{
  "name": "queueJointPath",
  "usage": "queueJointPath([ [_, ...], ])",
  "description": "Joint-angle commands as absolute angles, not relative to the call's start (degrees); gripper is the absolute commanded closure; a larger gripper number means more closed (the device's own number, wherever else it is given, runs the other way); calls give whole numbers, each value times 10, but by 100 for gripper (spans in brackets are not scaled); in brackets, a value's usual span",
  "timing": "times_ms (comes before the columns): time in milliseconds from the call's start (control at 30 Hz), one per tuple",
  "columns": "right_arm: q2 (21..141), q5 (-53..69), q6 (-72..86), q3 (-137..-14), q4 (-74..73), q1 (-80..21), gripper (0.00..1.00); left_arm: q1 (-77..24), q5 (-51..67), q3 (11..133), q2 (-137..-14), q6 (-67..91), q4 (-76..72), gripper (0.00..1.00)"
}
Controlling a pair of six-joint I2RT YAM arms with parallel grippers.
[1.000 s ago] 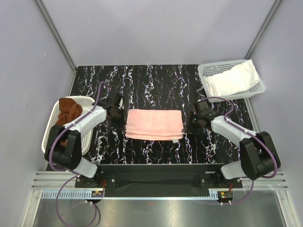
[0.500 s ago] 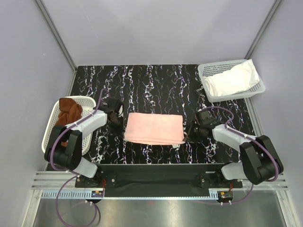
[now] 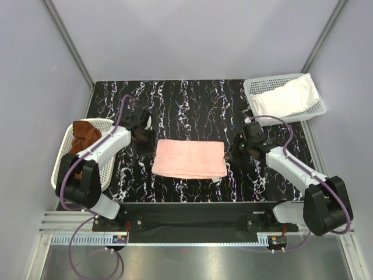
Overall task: Fold and stack the towels
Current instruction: Fold the towel
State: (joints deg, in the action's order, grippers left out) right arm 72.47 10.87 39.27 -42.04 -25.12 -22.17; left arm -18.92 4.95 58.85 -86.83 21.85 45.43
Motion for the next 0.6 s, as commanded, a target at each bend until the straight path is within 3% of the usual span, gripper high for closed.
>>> queueJointPath([
  [0,765,124,345,-481,-194,-226,81,-188,46,646,-853,207,406,59],
  [200,907,153,258,-542,-89,-220,77,-188,158,635,-930,215,297,60],
  [400,991,71,212,-577,-76,-198,80,-174,116,664,-1045,226,301,61],
  [567,998,80,172,-590,-59,-190,73,-160,78,709,-1078,234,331,61],
])
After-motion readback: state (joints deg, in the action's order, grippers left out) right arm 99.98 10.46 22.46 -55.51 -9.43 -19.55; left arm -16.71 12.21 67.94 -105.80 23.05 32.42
